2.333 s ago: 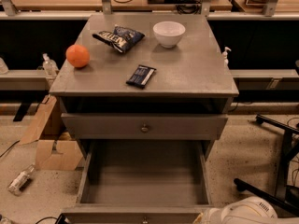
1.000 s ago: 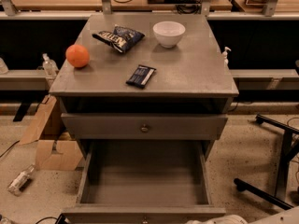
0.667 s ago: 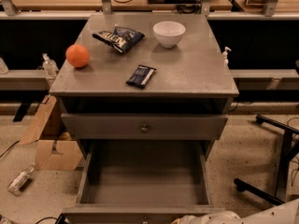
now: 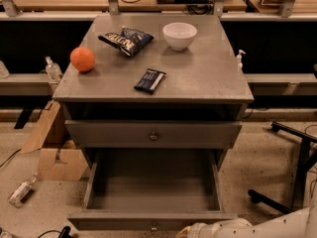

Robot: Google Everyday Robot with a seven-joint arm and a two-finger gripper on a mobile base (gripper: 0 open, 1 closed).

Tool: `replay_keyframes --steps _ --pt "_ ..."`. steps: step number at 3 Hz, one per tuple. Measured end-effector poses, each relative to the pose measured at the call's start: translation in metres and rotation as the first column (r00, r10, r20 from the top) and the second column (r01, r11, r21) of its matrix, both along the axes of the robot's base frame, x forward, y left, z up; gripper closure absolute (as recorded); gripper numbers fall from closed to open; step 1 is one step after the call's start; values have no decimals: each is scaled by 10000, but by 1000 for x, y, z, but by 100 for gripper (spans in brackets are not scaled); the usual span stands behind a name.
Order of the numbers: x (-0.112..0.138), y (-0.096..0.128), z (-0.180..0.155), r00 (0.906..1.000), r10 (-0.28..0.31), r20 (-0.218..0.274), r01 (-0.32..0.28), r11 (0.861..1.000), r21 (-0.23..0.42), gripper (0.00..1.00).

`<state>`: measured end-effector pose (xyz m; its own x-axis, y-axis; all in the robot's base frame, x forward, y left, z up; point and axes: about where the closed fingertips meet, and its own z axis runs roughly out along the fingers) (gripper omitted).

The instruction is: Close middle drawer

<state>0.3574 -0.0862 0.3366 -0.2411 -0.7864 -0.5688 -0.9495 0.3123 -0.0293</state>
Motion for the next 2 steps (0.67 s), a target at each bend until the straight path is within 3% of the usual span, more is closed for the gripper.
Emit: replay_keyframes --steps 1,2 --pt "34 -1 4 9996 -1 275 7 9998 -192 100" --pt "30 -1 4 9996 -1 275 7 9998 -192 100"
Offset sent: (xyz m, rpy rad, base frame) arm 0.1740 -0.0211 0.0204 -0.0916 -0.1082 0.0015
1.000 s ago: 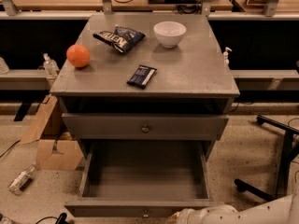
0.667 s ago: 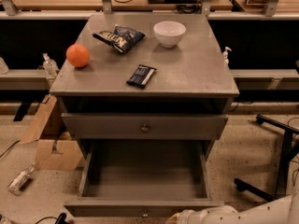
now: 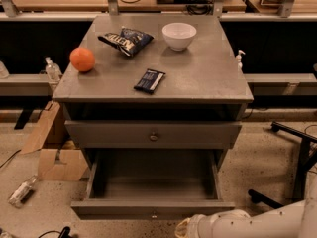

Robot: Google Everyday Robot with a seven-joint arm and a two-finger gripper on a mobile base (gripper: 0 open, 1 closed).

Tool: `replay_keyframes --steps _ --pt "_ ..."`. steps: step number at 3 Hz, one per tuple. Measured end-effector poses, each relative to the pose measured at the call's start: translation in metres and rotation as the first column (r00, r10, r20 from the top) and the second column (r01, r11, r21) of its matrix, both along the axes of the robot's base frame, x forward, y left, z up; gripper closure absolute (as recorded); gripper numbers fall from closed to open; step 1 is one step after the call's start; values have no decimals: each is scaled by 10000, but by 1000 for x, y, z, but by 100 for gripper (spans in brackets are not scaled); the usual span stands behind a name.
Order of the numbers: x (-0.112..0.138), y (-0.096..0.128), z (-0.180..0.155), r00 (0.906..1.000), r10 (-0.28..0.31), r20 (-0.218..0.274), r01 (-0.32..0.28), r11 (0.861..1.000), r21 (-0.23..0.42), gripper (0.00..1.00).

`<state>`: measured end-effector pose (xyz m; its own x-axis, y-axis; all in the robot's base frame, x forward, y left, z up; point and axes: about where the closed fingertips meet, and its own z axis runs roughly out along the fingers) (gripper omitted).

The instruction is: Close middle drawer

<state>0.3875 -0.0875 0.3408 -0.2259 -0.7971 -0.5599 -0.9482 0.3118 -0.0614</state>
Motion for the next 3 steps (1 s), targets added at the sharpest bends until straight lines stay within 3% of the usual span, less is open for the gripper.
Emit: replay_keyframes --steps 1,2,3 --pt "42 -1 5 9997 18 259 -10 9995 -307 100" --pt "41 -2 5 9996 20 274 -11 9995 -326 100" --pt "76 -1 9 9992 49 406 -26 9984 -562 100"
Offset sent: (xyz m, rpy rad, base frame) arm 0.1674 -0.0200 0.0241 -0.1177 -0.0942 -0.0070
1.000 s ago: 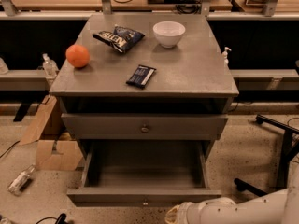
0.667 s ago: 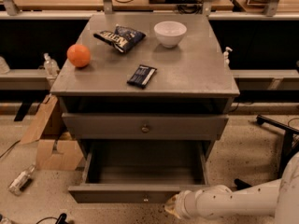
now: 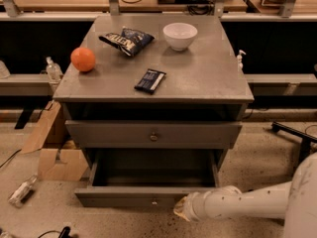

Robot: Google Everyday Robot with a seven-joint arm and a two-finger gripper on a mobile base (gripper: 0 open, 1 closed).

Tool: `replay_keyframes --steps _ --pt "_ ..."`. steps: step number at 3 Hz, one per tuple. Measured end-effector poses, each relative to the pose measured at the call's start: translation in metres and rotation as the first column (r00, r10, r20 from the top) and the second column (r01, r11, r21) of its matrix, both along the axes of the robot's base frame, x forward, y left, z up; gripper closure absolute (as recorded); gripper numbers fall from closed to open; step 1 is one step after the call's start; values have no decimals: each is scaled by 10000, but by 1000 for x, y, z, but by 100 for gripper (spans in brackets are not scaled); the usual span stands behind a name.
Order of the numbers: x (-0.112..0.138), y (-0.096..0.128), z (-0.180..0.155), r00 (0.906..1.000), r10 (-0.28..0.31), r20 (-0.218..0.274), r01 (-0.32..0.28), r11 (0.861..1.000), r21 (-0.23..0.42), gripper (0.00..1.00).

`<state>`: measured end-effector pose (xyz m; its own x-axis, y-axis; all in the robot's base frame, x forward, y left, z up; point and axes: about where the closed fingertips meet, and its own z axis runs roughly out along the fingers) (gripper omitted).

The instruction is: Close middle drawer

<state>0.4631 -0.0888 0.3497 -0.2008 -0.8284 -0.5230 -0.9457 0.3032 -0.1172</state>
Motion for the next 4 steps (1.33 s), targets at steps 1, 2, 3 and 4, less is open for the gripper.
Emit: replay_keyframes --steps 1,2,3,4 --pt "-3 0 0 10000 0 0 0 10000 0 100" --pt "21 -1 2 9999 17 132 -15 9999 -144 100" --pt "27 -2 3 9998 18 181 -14 9998 -205 100" --pt "47 -5 4 9996 20 296 -9 9994 -347 100"
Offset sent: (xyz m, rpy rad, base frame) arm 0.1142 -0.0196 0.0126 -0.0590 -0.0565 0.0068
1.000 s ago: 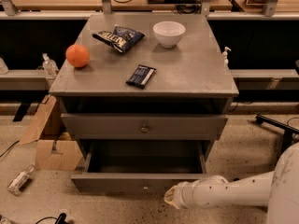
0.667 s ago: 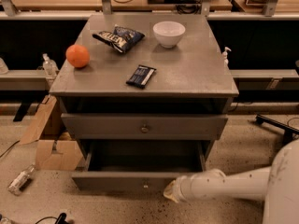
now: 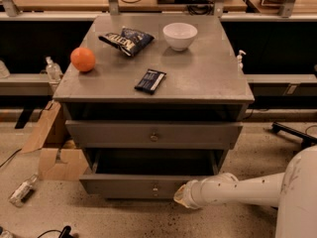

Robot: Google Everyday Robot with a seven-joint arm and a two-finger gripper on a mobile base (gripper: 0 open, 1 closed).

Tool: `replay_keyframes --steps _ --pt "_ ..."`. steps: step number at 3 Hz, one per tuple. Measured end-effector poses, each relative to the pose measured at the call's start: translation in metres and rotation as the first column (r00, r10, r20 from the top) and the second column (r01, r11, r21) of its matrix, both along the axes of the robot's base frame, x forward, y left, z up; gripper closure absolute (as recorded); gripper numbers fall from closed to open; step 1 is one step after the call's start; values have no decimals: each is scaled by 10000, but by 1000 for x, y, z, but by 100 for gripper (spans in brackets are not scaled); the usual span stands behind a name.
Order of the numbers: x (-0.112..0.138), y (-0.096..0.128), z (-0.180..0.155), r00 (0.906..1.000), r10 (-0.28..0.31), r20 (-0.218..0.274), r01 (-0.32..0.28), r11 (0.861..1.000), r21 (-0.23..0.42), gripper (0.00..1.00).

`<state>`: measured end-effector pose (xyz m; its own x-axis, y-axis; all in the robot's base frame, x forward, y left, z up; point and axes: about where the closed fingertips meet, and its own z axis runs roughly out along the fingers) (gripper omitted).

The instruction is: Close middle drawer

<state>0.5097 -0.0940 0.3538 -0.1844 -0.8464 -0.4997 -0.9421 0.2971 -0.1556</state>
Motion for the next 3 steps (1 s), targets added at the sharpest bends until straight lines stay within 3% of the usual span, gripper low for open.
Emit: replay_keyframes --steps 1,2,3 --pt "0 0 0 10000 0 0 0 10000 -1 100" --pt "19 -1 -3 10000 0 51 0 9999 -122 100" --pt "18 -1 -3 10000 0 51 0 9999 -122 90"
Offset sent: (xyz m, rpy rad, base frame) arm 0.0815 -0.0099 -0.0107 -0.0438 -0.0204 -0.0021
